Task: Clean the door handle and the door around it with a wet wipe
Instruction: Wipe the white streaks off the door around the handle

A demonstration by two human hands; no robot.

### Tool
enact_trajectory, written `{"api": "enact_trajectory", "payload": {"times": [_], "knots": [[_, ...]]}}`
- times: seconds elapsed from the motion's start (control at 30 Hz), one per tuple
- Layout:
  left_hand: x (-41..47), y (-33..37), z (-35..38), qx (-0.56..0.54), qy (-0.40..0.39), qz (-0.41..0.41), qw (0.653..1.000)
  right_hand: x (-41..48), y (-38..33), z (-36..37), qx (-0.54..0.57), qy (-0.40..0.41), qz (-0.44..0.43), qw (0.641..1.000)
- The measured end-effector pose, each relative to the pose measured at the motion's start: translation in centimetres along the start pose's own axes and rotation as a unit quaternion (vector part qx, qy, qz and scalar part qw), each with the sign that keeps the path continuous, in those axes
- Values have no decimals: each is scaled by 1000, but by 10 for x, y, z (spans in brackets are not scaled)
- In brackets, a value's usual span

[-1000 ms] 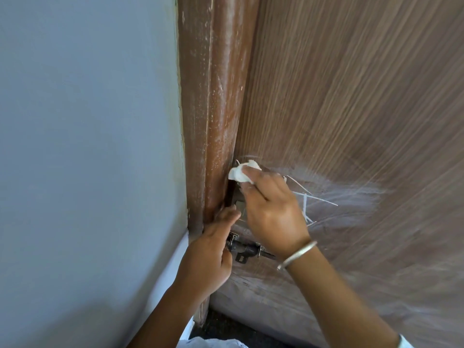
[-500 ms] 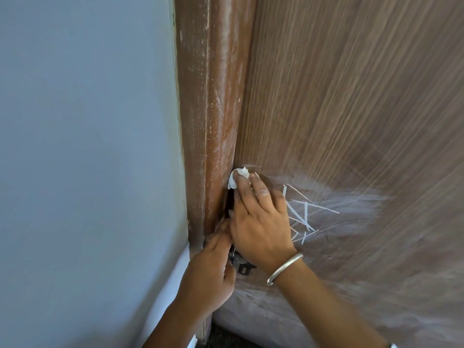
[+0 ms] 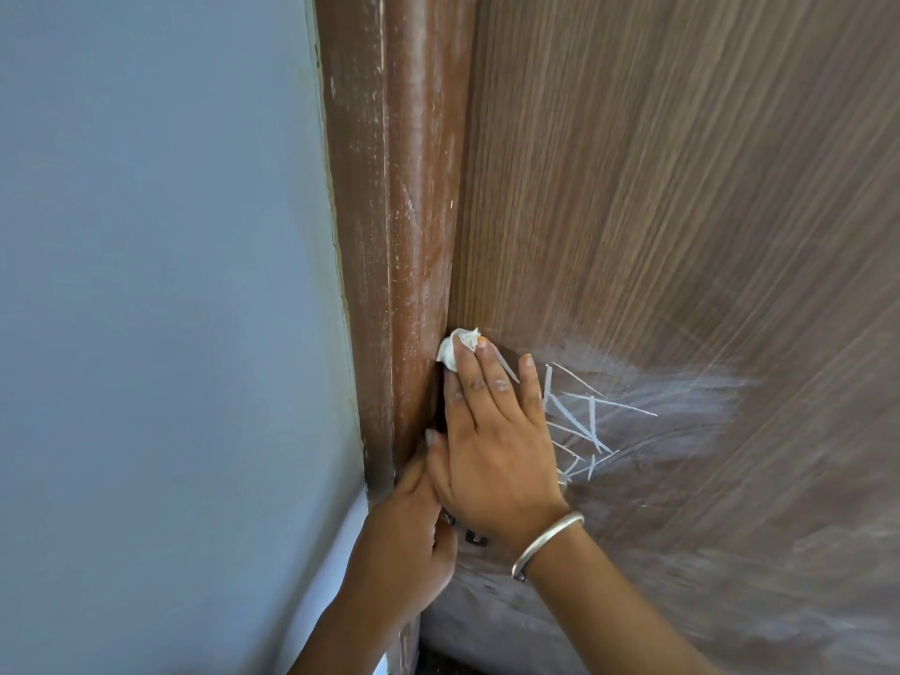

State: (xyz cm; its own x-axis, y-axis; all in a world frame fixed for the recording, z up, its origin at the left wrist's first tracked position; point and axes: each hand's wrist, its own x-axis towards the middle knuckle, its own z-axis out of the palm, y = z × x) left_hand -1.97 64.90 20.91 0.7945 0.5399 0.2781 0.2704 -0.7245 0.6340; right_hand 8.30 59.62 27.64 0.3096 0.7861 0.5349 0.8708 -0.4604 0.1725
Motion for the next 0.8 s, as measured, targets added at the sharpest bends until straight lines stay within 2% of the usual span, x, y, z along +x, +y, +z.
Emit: {"api": "enact_trajectory", "payload": {"times": [0.27, 0.47, 0.67, 0.73, 0.8], "knots": [[0, 4, -5, -22, 8, 24, 999, 7, 1, -3, 4, 12, 23, 1000], [1, 6, -8, -8, 17, 64, 998, -5, 8, -7, 16, 57, 135, 989], [0, 5, -3, 4, 19, 6, 1000, 13, -7, -11, 36, 23, 56, 998], [0, 6, -3, 16, 12, -4, 1000, 15, -10, -12, 41, 11, 55, 998], [1, 5, -4, 18, 18, 20, 999, 10, -5, -13, 37, 15, 71, 997]]}}
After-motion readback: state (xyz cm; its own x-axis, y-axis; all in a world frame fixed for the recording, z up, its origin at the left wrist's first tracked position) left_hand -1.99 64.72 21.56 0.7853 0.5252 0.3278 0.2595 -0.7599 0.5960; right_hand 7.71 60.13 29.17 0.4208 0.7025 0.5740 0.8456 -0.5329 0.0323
